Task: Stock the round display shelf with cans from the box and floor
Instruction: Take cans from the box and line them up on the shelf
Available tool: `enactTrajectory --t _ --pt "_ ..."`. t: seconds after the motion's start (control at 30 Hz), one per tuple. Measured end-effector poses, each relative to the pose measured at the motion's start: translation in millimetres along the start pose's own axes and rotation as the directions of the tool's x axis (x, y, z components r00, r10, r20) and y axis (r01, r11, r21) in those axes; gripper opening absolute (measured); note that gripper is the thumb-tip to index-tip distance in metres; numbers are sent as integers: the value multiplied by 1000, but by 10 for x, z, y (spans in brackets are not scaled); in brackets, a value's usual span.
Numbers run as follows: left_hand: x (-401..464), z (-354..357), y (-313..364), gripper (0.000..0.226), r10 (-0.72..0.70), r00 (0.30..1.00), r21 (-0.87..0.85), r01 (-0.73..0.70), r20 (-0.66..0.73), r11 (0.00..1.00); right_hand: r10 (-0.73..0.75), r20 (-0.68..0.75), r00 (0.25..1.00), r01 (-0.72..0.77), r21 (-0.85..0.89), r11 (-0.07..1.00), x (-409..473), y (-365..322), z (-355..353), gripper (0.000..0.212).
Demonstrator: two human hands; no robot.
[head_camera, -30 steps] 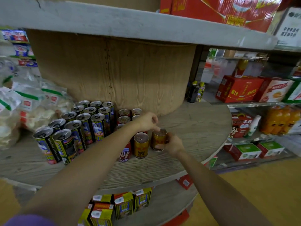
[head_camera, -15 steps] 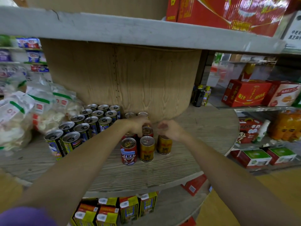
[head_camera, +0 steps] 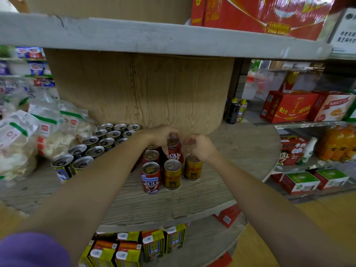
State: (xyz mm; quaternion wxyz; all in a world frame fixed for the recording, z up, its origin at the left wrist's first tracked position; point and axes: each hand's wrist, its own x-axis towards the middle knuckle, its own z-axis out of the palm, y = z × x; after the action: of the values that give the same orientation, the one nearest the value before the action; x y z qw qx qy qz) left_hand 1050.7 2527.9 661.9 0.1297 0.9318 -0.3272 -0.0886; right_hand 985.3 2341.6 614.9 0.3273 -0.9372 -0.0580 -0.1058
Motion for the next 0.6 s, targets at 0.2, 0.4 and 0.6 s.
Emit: enactTrajectory --t 0.2,0.4,0.6 --pt "-400 -589 263 66 -52 998 -39 51 -18 998 -58 -18 998 60 119 991 -72 -349 -107 41" --pt "-944 -766 360 61 -114 990 64 109 82 992 -150 184 971 119 169 978 -180 -672 -52 43" --pt "-1331 -361 294 63 -154 980 95 142 129 985 -234 304 924 212 102 972 -488 -753 235 38"
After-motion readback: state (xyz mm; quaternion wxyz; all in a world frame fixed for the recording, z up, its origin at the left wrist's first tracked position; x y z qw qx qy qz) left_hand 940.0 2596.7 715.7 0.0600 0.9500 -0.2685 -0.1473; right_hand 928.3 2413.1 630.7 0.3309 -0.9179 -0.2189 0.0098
